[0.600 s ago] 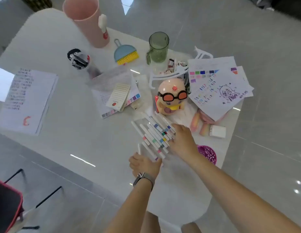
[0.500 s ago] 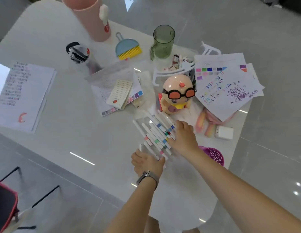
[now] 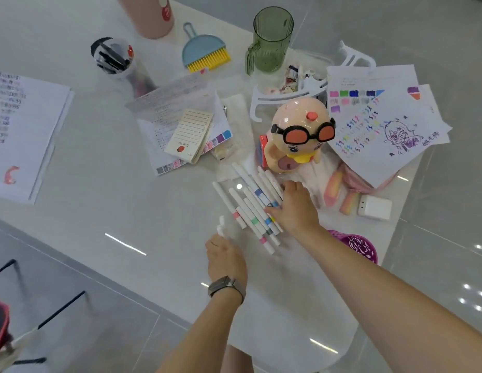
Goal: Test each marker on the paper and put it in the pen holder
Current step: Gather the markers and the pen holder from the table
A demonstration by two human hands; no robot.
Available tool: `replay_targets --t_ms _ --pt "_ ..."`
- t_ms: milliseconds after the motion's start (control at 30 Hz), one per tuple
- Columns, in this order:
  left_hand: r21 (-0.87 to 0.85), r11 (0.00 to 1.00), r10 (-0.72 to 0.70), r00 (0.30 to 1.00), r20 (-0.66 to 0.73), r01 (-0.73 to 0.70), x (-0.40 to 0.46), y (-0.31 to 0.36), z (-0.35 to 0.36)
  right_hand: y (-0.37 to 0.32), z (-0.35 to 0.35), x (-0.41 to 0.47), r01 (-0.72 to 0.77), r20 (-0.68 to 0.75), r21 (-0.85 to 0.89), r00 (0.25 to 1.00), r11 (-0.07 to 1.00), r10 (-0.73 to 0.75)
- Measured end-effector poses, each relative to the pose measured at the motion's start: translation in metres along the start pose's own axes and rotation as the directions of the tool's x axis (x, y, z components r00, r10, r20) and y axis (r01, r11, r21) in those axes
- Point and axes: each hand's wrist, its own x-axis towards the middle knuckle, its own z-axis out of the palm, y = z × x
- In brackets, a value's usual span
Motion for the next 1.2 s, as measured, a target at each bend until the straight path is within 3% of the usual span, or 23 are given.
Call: replay_targets --t_ms 133,200,300,467,633,833,933,1100,1200 --pt "-0.291 0.950 -0.117 0.993 0.005 0.113 0.018 0.015 -0.035 -0.009 0.001 0.002 -0.055 0.090 -0.029 0.994 0.998 0.057" --pt "-0.358 0.929 -0.105 0.994 -0.023 0.090 0.028 0.028 -0.052 -0.014 0.004 0.002 -0.060 0.107 -0.089 0.992 0.994 0.069" --pt "-0.268 0.961 -0.056 0.998 0.043 0.066 0.045 0.052 -0.061 -0.018 0.005 0.003 -0.078 0.104 -0.107 0.991 0.991 0.089" --pt "-0.108 0.979 -0.151 0.972 0.178 0.172 0.049 0.080 -0.040 -0.011 0.006 0.006 -0.067 0.087 -0.090 0.993 0.994 0.075" --pt "0.009 0.996 -0.084 0.994 0.076 0.084 0.039 0.079 -0.019 -0.007 0.010 0.006 -0.060 0.039 -0.082 0.997 0.995 0.063" --pt "-0.217 0.975 -0.053 0.999 -0.006 0.050 0.040 0.065 -0.021 -0.001 0.012 0.002 -0.055 -0.034 -0.057 0.998 0.997 0.054" --pt "-0.206 0.978 -0.012 1.000 -0.011 0.009 0.047 0.057 -0.026 0.000 0.008 0.003 -0.076 0.003 -0.058 0.997 0.995 0.076" --pt "-0.234 0.972 0.001 0.999 0.054 0.011 0.062 0.045 -0.043 0.003 0.003 0.001 -0.300 0.170 0.198 0.948 0.933 0.269" --pt "-0.475 0.879 -0.002 0.996 0.088 0.044 0.065 0.037 -0.052 0.008 0.002 -0.011 -0.341 0.254 0.410 0.933 0.846 0.254"
